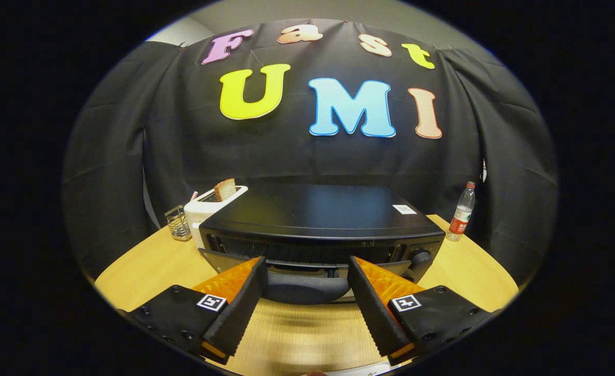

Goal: Open the toaster oven, put the food inside, and close the toaster oven door.

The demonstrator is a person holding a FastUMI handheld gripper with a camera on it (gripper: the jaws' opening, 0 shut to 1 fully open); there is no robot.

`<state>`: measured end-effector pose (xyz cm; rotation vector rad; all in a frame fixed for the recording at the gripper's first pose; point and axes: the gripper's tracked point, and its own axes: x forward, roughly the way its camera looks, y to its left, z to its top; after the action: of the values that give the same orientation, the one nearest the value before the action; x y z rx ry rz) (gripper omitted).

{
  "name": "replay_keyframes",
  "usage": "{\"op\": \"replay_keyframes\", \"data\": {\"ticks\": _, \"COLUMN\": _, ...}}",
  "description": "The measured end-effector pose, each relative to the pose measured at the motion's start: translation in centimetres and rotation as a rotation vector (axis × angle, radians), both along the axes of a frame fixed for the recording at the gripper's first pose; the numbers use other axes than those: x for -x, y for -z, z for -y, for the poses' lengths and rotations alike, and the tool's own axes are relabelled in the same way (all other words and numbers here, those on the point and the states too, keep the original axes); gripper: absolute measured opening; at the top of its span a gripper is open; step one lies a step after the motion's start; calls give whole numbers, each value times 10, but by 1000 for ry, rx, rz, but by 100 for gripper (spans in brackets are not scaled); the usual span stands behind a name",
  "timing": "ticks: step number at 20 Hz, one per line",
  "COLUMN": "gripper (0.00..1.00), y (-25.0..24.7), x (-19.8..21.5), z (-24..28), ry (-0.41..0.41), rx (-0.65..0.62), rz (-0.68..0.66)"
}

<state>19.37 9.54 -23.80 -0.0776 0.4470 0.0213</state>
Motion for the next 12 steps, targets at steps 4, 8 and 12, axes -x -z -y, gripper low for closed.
{"op": "replay_keyframes", "data": {"ticks": 4, "gripper": 99, "y": 10, "x": 22, "z": -1, "ry": -17, "rx": 10, "rz": -32}}
{"op": "replay_keyframes", "data": {"ticks": 8, "gripper": 99, "y": 23, "x": 41, "z": -1, "ry": -29, "rx": 9, "rz": -77}}
{"op": "replay_keyframes", "data": {"ticks": 12, "gripper": 99, "y": 38, "x": 56, "z": 0, "ry": -31, "rx": 4, "rz": -122}}
